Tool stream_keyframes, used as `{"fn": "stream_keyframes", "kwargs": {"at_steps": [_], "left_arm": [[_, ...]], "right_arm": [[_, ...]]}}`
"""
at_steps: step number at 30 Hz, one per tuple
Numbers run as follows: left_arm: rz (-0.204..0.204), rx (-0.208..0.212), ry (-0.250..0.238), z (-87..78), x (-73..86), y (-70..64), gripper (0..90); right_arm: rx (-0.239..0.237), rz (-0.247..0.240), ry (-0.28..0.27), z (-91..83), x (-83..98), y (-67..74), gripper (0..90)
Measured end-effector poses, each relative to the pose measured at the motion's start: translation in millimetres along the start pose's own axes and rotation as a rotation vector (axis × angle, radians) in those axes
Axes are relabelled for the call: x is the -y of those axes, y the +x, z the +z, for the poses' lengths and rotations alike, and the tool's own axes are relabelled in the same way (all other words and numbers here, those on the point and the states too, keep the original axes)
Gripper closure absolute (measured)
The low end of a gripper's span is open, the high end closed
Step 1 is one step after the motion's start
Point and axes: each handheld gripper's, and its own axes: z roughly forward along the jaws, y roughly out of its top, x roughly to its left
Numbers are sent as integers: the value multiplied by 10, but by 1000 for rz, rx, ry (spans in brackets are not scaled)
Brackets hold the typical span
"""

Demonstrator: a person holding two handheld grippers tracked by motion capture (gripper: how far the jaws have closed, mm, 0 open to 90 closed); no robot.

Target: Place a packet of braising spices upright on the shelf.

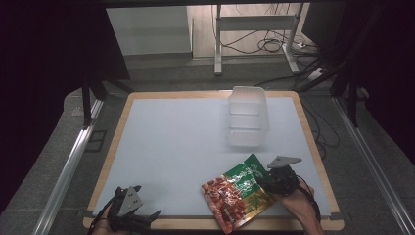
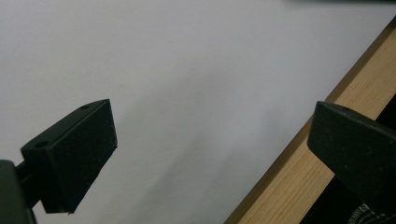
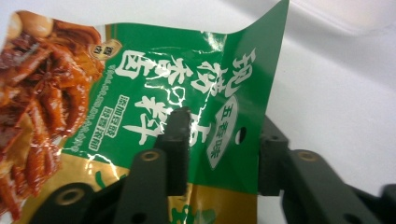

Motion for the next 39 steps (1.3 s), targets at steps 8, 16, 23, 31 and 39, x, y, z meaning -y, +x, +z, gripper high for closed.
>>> {"fn": "stream_keyframes", "kwargs": {"at_steps": [8,16,23,31,39], "left_arm": [[-1,0,-1,-1,1,3,14],[-1,-1,-1,-2,1,2,14],[-4,-1,-4,-5,3,4,14],[-13,-2,-7,-10,5,16,12],[-31,-2,-16,-11,9,23,9]], "right_arm": [[12,-1,38,74,-43,56,842],[6,27,19,9,-111,86,889],[25,-42,-37,-112,-151,149,880],[8,-25,-78,-215,-239,184,887],[-25,-18,-103,-300,-377,230,887]]}}
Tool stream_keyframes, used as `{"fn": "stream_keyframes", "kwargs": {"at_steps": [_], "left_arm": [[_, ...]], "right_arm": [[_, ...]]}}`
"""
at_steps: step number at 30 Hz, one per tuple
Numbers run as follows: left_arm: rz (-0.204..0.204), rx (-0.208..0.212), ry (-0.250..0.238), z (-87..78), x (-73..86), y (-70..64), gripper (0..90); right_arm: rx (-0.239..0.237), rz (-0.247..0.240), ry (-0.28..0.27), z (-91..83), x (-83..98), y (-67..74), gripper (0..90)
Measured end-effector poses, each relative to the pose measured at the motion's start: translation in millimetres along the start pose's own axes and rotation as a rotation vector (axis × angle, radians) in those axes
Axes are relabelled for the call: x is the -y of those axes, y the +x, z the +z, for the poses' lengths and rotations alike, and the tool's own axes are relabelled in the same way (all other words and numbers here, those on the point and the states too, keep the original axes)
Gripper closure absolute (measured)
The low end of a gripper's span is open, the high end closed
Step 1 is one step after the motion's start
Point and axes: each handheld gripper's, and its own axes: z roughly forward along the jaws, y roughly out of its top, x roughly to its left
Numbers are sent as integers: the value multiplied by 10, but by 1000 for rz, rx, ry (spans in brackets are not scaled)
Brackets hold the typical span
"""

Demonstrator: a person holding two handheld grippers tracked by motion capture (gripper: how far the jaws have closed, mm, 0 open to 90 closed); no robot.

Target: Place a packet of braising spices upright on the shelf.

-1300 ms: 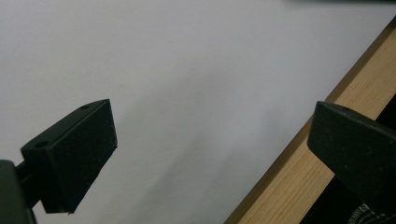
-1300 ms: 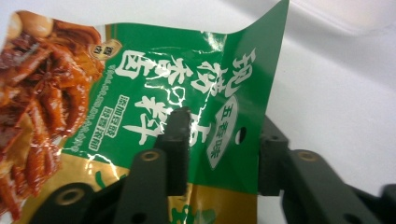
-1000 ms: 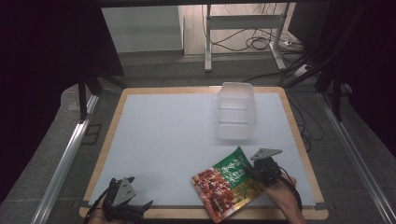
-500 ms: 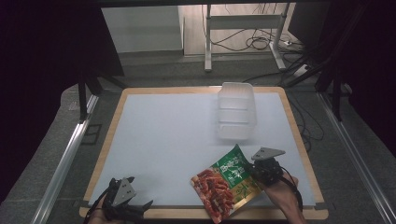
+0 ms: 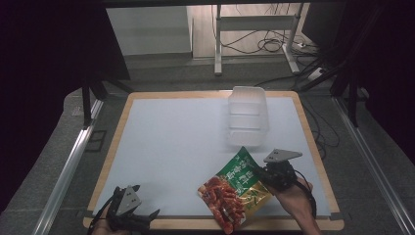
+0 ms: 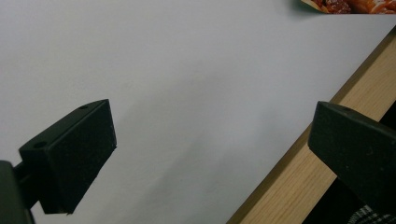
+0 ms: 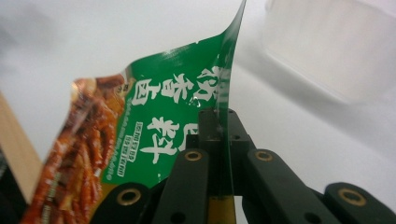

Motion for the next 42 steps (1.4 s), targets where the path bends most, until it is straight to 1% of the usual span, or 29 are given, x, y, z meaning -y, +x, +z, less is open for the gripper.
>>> {"fn": "stream_keyframes", "kwargs": {"at_steps": [9,12,13,14,17,18,19,21,22,24,28,31,34,36,38,40,42], "left_arm": [[3,-1,2,-1,-1,-1,9],[3,-2,2,-2,-1,-2,9],[2,-1,1,-2,-1,-1,9],[1,-1,1,-2,-1,-1,9],[1,-4,-2,-4,-1,3,8],[1,-4,-2,-4,-1,3,8],[-5,0,-7,-6,2,8,7],[-8,2,-8,-10,2,12,2],[-22,6,-21,-18,8,22,0],[-33,11,-29,-28,13,36,0],[-49,12,-38,-38,19,54,0],[-47,10,-37,-36,18,50,0],[-46,8,-37,-35,17,48,0],[-47,9,-36,-36,17,50,0],[-48,8,-36,-36,18,51,0],[-50,7,-37,-37,18,52,0],[-52,7,-38,-37,19,54,0]], "right_arm": [[-67,-3,-34,-147,-223,72,889],[-82,-7,-41,-198,-307,92,890],[-82,-7,-41,-198,-307,92,890],[-89,-13,-43,-230,-363,102,889],[-102,-19,-52,-282,-445,114,890],[-102,-19,-52,-282,-445,114,890],[-111,-22,-53,-318,-498,124,890],[-121,-27,-52,-346,-544,130,890],[-128,-33,-52,-364,-575,138,890],[-137,-33,-52,-393,-617,152,890],[-142,-48,-65,-457,-705,167,890],[-144,-56,-80,-508,-770,169,890],[-132,-72,-93,-564,-849,172,890],[-112,-90,-95,-591,-902,166,890],[-93,-96,-100,-611,-945,143,890],[-67,-101,-107,-637,-994,90,890],[-51,-99,-115,-656,-1030,30,890]]}}
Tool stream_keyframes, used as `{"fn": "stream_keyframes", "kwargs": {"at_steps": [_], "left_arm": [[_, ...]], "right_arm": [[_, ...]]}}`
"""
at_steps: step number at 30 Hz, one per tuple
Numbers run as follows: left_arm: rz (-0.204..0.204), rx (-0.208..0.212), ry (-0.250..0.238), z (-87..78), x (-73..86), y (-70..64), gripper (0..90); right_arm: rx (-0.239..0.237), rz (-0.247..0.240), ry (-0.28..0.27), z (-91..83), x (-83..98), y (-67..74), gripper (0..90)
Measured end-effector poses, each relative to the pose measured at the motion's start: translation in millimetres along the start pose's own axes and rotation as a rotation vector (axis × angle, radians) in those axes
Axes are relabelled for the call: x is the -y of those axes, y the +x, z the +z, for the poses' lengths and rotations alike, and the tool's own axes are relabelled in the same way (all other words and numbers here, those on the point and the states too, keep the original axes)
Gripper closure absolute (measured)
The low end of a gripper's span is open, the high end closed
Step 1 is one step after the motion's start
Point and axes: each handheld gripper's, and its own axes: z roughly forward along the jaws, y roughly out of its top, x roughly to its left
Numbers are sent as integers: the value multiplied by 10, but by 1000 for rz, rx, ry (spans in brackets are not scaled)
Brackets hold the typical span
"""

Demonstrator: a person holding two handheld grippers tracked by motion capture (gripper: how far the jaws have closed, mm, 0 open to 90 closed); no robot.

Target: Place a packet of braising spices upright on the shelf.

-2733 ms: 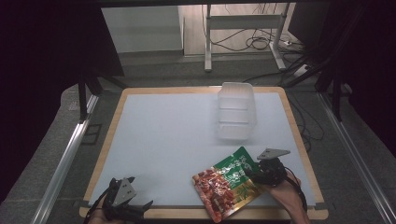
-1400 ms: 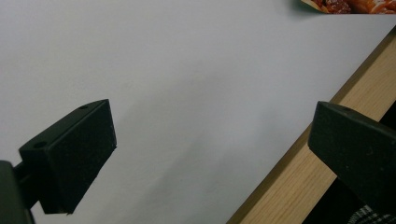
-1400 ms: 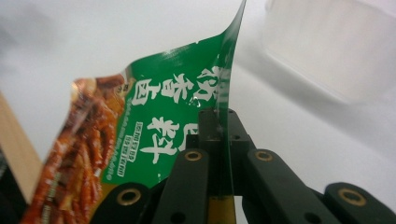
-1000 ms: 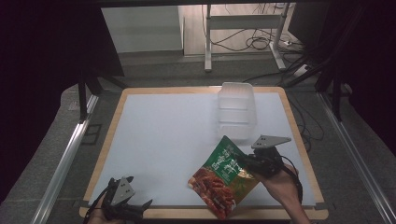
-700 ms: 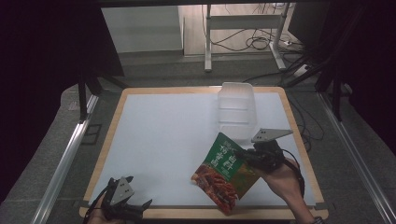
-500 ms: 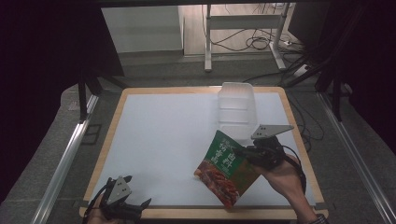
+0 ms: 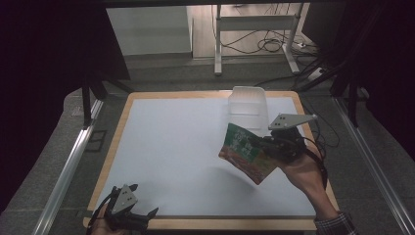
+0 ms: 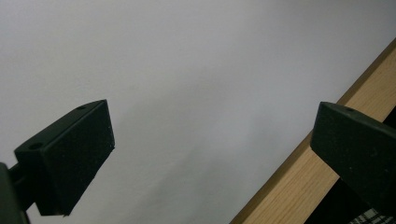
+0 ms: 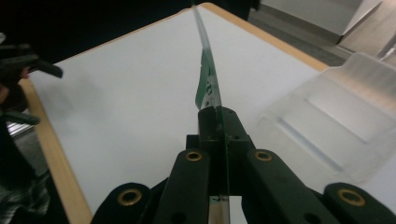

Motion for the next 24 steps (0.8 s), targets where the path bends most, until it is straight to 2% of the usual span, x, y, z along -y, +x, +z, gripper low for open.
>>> {"fn": "stream_keyframes", "kwargs": {"at_steps": [2,8,13,24], "left_arm": [[-5,0,-2,-1,1,4,0],[-6,-2,-3,-1,1,3,0],[-6,-1,-4,-1,2,3,0],[-1,-1,0,0,1,5,0]], "right_arm": [[5,4,-7,-16,-29,-58,890],[-19,7,-26,-54,-135,-181,890],[-26,2,-35,-66,-201,-238,890],[3,-2,-46,-69,-408,-431,890]]}}
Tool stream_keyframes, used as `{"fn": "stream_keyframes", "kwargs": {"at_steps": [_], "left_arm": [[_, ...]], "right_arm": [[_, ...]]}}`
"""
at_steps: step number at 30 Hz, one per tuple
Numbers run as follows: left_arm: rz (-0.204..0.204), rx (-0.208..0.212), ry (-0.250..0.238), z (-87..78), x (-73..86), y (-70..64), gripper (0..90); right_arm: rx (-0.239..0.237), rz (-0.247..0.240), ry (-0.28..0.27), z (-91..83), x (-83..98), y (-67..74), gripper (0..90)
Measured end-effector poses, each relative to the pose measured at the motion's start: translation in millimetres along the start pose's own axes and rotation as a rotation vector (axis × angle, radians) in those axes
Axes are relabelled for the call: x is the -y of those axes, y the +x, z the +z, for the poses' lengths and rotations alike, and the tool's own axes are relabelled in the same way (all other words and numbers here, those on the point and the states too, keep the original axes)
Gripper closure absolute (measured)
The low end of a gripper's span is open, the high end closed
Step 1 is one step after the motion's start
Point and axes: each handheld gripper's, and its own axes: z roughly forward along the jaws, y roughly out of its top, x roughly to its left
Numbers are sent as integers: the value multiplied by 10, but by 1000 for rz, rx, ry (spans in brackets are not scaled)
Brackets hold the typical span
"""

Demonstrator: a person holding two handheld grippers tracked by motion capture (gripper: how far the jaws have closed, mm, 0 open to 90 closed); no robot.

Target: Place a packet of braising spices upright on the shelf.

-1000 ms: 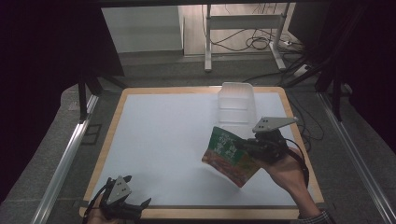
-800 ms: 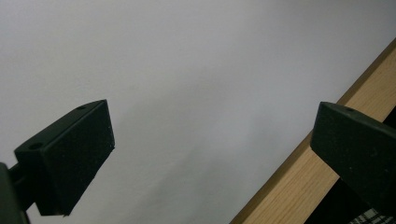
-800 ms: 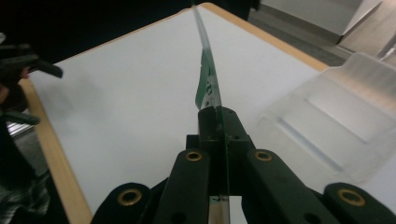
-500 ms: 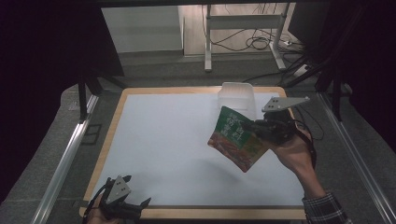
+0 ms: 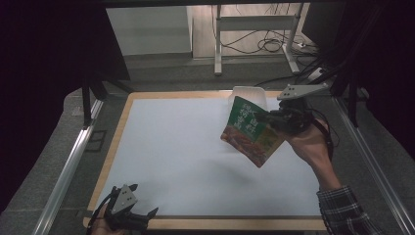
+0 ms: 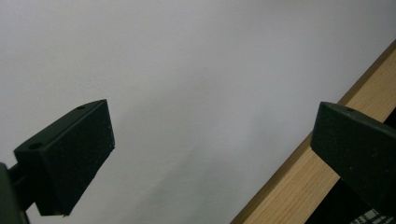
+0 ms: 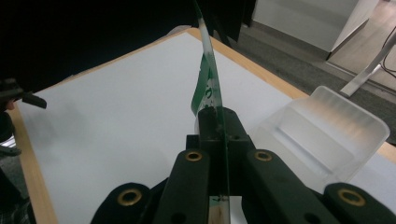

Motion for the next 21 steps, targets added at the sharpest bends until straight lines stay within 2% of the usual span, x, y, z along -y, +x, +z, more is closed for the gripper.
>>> {"fn": "stream_keyframes", "kwargs": {"at_steps": [21], "left_arm": [[-3,-2,0,-2,1,4,0]], "right_arm": [[37,18,-25,16,-307,-285,890]]}}
